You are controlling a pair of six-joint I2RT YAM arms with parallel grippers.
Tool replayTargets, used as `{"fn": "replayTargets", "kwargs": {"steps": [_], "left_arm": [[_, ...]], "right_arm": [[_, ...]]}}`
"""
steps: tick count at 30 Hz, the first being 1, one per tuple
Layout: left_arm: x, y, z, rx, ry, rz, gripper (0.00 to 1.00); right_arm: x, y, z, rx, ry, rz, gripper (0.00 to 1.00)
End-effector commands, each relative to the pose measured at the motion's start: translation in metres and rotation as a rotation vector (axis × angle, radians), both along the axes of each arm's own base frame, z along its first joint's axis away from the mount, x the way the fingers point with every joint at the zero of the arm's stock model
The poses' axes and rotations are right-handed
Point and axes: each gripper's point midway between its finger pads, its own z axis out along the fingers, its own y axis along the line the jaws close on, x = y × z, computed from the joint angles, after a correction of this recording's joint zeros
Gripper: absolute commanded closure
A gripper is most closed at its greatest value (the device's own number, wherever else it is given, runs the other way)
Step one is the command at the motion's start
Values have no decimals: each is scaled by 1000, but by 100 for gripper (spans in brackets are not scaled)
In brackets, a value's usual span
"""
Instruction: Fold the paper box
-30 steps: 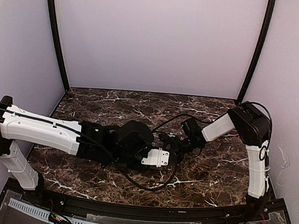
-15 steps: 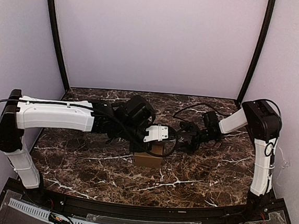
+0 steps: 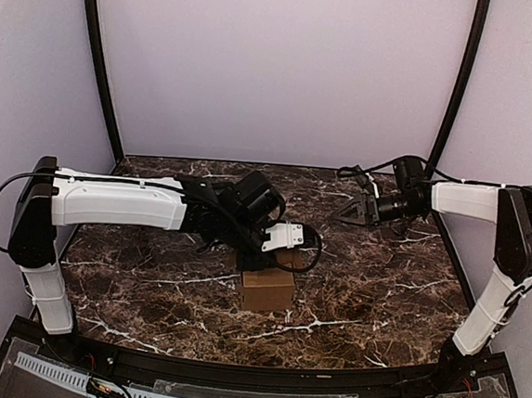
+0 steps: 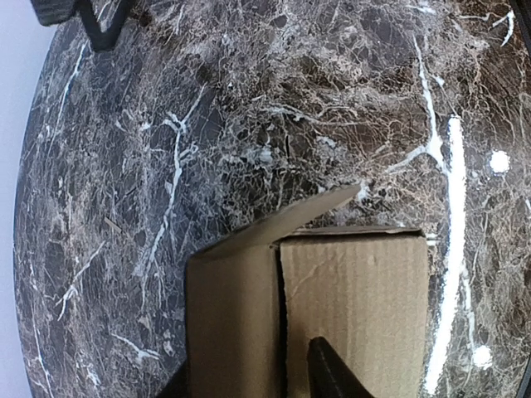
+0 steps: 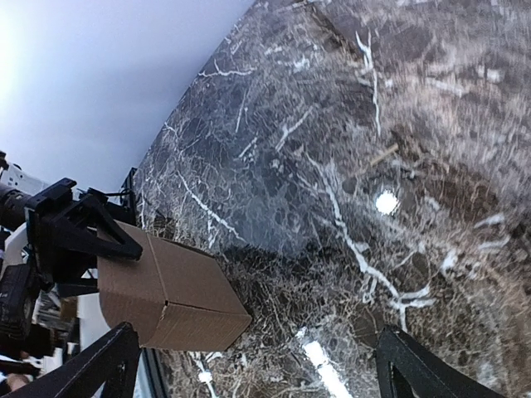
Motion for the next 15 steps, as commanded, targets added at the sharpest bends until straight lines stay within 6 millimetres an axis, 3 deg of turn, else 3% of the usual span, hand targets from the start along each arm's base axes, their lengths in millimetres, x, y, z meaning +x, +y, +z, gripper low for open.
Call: {"fn": "replayTargets", "kwargs": {"steps": [1, 7, 8, 12, 15], "left_arm": [[2, 5, 19, -42, -9, 35, 59], [1, 11, 66, -178, -48, 86, 45], [1, 18, 75, -198, -64, 109, 43], [10, 50, 93, -266, -78, 344, 34], [13, 86, 100, -251, -51, 570, 35]], "right_arm": [[6, -5, 22, -34, -257, 14, 1], [-7, 3, 32, -11, -322, 126, 1], [-10, 7, 31, -26, -334, 168, 5], [-19, 27, 22, -177, -398, 251, 33], [-31, 38, 35, -163, -374, 245, 40]]}}
